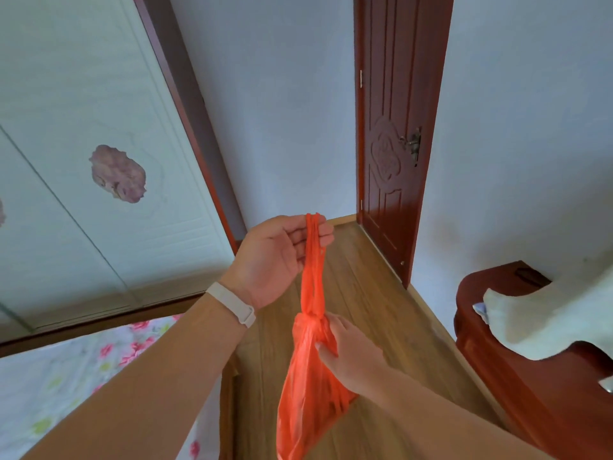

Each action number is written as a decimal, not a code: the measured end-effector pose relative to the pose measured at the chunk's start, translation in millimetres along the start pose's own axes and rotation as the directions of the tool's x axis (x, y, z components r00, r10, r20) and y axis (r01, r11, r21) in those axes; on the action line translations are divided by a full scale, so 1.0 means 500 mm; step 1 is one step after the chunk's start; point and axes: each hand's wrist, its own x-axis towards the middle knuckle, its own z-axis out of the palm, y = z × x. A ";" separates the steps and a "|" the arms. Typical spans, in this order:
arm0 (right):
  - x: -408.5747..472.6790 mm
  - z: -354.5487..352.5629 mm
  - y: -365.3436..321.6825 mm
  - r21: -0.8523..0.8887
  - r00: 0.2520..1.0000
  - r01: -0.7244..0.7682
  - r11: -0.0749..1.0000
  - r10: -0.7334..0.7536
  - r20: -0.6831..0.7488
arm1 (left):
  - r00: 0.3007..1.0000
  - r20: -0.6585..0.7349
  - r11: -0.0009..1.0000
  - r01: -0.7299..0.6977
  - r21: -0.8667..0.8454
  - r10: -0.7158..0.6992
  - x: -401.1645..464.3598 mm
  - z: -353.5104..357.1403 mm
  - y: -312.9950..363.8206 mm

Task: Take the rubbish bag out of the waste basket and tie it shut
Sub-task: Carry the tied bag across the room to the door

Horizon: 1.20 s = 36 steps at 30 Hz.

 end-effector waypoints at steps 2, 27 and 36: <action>0.039 -0.018 0.009 -0.004 1.000 -0.010 1.000 0.010 -0.003 | 1.000 0.008 1.000 0.007 0.014 -0.007 0.043 -0.006 0.007; 0.642 -0.102 0.197 -0.040 0.904 -0.421 0.906 0.416 -0.102 | 0.917 0.359 0.984 0.148 0.100 -0.174 0.766 -0.206 0.063; 0.834 -0.160 0.255 0.026 0.885 -0.439 0.898 0.438 -0.162 | 0.905 0.377 0.978 0.151 0.142 -0.194 0.972 -0.217 0.112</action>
